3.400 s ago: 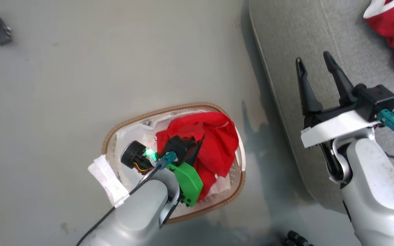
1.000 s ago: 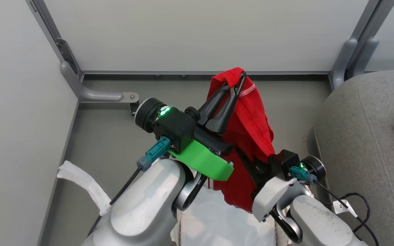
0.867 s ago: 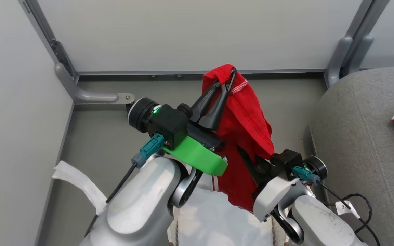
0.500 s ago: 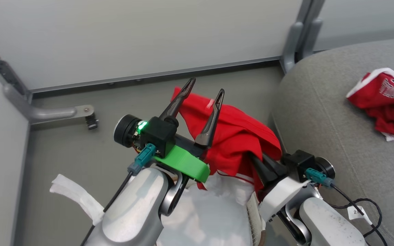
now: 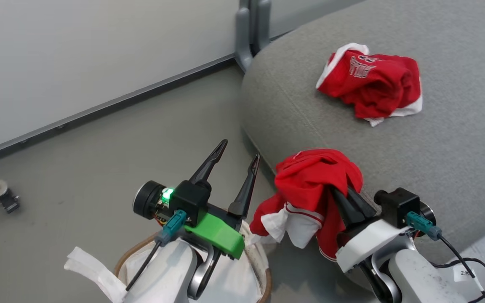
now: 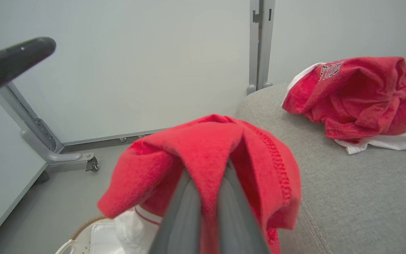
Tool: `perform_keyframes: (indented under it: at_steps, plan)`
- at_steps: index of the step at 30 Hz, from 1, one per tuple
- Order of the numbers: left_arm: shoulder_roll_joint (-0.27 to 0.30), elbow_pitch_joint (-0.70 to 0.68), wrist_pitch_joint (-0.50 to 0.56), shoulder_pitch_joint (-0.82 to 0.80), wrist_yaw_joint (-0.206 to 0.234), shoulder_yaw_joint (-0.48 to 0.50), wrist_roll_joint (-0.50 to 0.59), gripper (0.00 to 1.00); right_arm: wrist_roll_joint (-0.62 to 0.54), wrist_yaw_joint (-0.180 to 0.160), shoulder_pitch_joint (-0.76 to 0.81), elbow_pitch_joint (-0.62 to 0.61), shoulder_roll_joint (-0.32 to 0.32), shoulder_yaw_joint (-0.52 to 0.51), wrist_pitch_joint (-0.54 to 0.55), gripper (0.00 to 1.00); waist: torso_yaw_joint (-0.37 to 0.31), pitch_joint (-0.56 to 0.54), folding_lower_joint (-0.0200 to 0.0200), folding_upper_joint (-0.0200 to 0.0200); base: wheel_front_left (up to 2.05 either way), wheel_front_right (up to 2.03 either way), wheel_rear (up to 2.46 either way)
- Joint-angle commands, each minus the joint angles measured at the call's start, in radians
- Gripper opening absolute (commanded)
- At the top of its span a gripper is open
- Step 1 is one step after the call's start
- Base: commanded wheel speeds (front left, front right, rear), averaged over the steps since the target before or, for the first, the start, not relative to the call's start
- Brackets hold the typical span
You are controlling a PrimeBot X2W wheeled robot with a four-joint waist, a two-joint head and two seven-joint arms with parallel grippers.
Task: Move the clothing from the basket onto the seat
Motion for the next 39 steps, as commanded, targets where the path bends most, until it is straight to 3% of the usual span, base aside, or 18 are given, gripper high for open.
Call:
perform_keyframes:
  at_steps: [1, 7, 12, 24, 32, 39]
  plan:
    - [0.006, -0.003, -0.001, 0.027, -0.007, 0.01, 0.013, 1.0, 0.002, -0.001, 0.015, -0.011, -0.004, -0.009, -0.005, 0.0, -0.136, 0.028, 0.0, 0.0081, 0.0, 0.0, 0.0]
    - [0.006, 0.007, -0.001, 0.058, -0.017, 0.021, 0.023, 1.0, -0.008, -0.001, 0.019, -0.027, -0.027, -0.048, -0.005, 0.0, -0.153, 0.048, 0.0, 0.0081, 0.0, 0.0, 0.0]
    - [0.006, 0.016, -0.001, 0.07, -0.021, 0.043, 0.043, 1.0, -0.016, -0.001, -0.068, -0.026, -0.073, -0.059, -0.005, 0.0, -0.154, 0.081, 0.0, 0.0081, 0.0, 0.0, 0.0]
    - [0.006, 0.053, -0.001, 0.018, -0.043, 0.078, 0.123, 1.0, -0.046, -0.001, -0.481, -0.028, -0.28, -0.155, -0.005, 0.0, -0.046, 0.248, 0.0, 0.0081, 0.0, 0.0, 0.0]
    - [0.007, 0.074, -0.001, -0.026, -0.054, 0.07, 0.145, 1.0, -0.103, -0.001, -0.708, 0.123, -0.4, -0.235, -0.005, 0.0, 0.045, 0.351, 0.0, 0.0081, 0.0, 0.0, 0.0]
    - [0.007, 0.079, -0.001, -0.068, -0.058, 0.065, 0.158, 1.0, -0.165, -0.001, -0.769, 0.342, -0.439, -0.336, -0.005, 0.0, 0.121, 0.43, 0.0, 0.0081, 0.0, 0.0, 0.0]
